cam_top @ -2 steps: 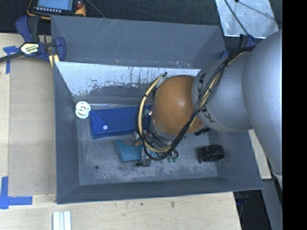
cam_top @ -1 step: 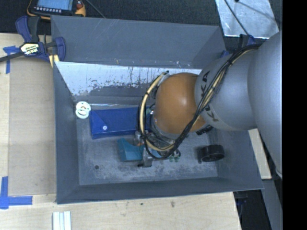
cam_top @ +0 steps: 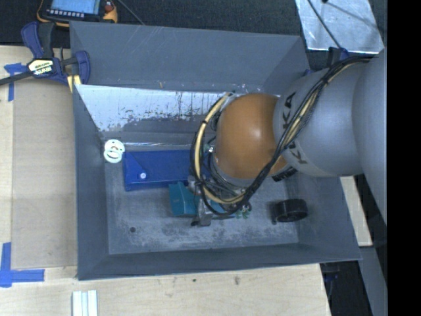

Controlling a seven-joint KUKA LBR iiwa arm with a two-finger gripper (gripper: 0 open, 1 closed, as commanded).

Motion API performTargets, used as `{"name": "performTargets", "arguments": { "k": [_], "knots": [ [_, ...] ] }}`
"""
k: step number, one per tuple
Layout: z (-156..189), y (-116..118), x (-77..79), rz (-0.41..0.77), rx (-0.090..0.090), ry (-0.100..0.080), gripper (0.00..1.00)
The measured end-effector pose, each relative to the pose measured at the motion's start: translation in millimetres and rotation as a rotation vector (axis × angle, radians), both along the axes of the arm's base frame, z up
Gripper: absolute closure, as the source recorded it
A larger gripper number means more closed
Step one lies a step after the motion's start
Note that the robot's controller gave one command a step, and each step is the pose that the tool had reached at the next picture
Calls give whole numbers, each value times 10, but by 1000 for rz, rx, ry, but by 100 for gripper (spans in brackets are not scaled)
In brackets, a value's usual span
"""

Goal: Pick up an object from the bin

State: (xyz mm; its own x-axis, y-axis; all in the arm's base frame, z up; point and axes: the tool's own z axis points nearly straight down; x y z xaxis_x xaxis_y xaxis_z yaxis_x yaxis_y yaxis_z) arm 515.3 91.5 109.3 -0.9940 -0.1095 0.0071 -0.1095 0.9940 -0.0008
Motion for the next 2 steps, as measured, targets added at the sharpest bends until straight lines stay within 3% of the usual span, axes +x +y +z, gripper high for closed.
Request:
{"name": "performTargets", "arguments": {
  "k": [2],
  "knots": [
    [225,1,15,-1,1,-7,100]
  ]
}}
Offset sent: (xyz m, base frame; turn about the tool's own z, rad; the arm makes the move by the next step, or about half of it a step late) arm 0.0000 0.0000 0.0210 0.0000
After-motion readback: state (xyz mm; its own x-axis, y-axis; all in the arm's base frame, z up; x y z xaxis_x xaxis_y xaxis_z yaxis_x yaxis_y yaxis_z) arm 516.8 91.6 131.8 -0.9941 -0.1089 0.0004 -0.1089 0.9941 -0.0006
